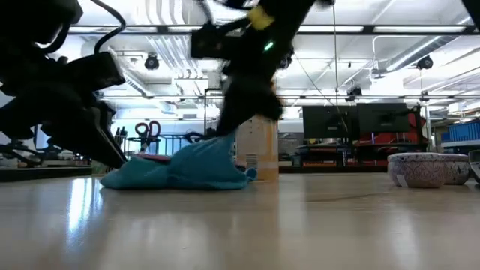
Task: Apply microfiber cloth
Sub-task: Wipe the front and back of the cellphone using the blue microfiber cloth
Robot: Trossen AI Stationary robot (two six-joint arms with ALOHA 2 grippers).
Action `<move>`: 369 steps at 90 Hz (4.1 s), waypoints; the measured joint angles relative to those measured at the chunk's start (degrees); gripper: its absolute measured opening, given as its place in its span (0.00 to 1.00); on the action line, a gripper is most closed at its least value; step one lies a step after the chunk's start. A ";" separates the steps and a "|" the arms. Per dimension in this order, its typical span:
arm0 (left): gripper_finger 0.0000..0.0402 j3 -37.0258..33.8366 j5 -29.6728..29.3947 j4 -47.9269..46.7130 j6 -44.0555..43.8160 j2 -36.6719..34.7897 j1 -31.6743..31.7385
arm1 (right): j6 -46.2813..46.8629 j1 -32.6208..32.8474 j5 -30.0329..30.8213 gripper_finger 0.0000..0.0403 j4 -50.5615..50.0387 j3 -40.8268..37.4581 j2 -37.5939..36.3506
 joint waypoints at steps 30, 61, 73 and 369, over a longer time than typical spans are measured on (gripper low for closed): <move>0.19 1.48 0.31 15.58 13.43 8.64 5.95 | 13.90 7.42 -2.97 0.00 -14.10 0.07 -2.79; 0.19 5.83 -5.86 11.90 12.20 4.55 9.64 | 26.14 11.59 1.40 0.00 -16.41 -3.52 -2.83; 0.19 1.92 7.73 26.51 11.16 6.71 15.01 | 30.53 11.62 2.82 0.00 -11.93 -8.14 -2.83; 0.00 16.58 25.95 28.69 19.35 30.33 1.93 | 11.59 -0.69 1.45 0.00 42.00 -21.09 -0.75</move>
